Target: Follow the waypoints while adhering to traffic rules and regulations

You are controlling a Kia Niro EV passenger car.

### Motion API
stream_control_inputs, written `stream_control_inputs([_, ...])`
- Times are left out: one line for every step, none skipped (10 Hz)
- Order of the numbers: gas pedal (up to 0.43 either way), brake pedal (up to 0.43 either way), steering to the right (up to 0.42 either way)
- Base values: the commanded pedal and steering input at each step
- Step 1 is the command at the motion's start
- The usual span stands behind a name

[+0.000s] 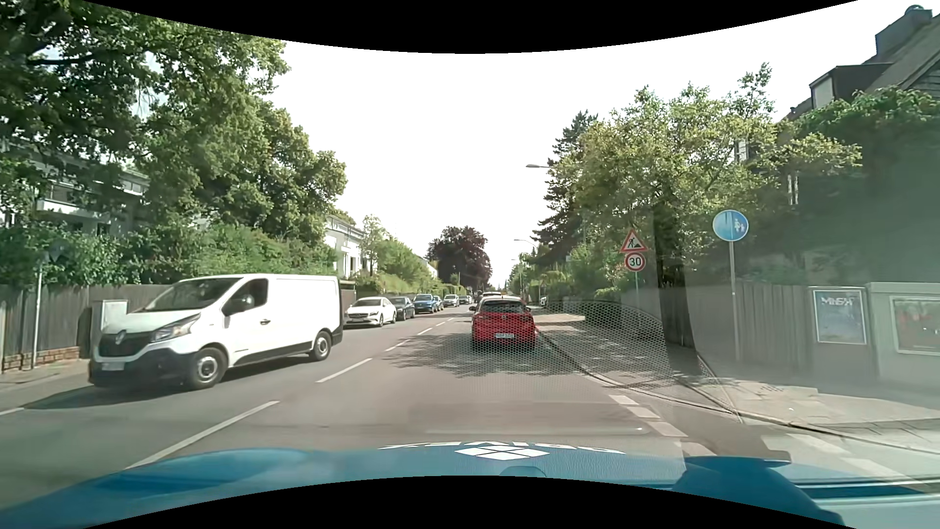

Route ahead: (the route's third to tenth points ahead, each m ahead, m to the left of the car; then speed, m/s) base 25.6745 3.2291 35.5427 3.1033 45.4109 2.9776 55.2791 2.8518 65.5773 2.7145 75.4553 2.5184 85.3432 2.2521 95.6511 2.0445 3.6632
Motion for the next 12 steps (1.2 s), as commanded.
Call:
stream_control_inputs([0.228, 0.0, 0.0])
stream_control_inputs([0.228, 0.0, 0.0])
stream_control_inputs([0.228, 0.0, 0.001])
stream_control_inputs([0.228, 0.0, 0.004])
stream_control_inputs([0.228, 0.0, 0.004])
stream_control_inputs([0.228, 0.0, 0.005])
stream_control_inputs([0.228, 0.0, 0.005])
stream_control_inputs([0.228, 0.0, 0.004])
stream_control_inputs([0.228, 0.0, 0.005])
stream_control_inputs([0.228, 0.0, 0.004])
stream_control_inputs([0.228, 0.0, 0.005])
stream_control_inputs([0.228, 0.0, 0.007])
